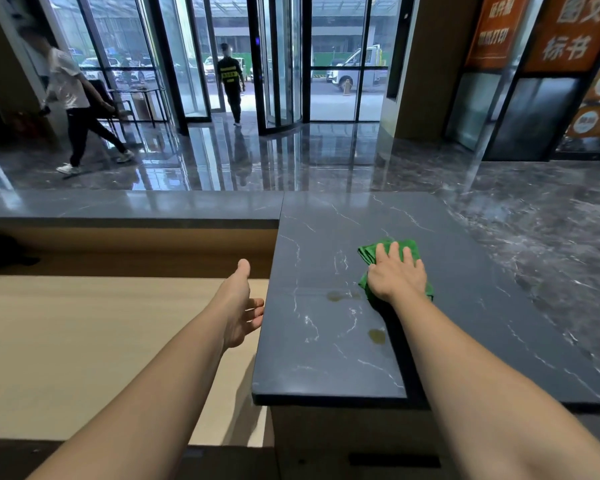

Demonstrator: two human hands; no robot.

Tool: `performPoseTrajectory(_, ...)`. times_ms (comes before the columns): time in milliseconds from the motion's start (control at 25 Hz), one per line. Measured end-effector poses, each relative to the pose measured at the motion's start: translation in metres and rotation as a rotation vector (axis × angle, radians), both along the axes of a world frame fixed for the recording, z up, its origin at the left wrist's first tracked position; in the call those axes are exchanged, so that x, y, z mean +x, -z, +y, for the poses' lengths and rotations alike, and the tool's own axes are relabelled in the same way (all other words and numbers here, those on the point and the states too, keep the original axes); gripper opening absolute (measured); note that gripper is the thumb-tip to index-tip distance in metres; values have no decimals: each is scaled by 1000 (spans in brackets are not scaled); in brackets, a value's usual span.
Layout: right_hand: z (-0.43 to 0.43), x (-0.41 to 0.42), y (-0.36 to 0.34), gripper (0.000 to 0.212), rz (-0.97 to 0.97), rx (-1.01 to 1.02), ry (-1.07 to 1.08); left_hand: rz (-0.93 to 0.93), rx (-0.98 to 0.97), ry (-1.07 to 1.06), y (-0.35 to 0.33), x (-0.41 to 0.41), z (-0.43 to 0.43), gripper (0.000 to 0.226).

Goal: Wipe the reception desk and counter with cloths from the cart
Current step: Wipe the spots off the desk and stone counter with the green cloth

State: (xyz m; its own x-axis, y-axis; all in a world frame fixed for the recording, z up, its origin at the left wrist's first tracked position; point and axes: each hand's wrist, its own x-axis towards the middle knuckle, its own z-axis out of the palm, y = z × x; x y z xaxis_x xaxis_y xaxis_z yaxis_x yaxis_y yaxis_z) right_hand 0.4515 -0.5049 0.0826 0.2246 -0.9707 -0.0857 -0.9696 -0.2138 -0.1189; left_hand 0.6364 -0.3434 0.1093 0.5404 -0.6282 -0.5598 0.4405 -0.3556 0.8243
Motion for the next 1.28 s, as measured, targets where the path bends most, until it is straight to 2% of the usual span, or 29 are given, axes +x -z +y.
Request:
performPoseTrajectory(120, 42, 48, 0, 60, -17, -29, -45, 34, -15, -2, 0, -3, 13, 73)
performPoseTrajectory(320, 116, 109, 1, 65, -42, -49, -286, 23, -41, 33, -7, -9, 24, 75)
performPoseTrajectory(480, 128, 107, 4, 58, -13, -44, -532, -25, -26, 20, -14, -20, 29, 53)
performPoseTrajectory(600, 106, 75, 7, 54, -18, -52, -601, -64, 4, -11, -19, -30, 29, 54)
performPoseTrajectory(760, 64, 6, 4, 54, -4, -48, -490, -117, 41, 1, -25, -43, 31, 70)
performPoseTrajectory(1000, 20, -96, 2, 56, 3, -4, -221, -231, 57, 25, -29, -66, 38, 65)
performPoseTrajectory(1120, 30, -97, 1, 56, -41, 7, -90, -246, 88, 38, -25, -67, 45, 70)
performPoseTrajectory(1280, 76, -50, 2, 63, -62, -45, 78, -230, 95, 31, -17, -66, 54, 74)
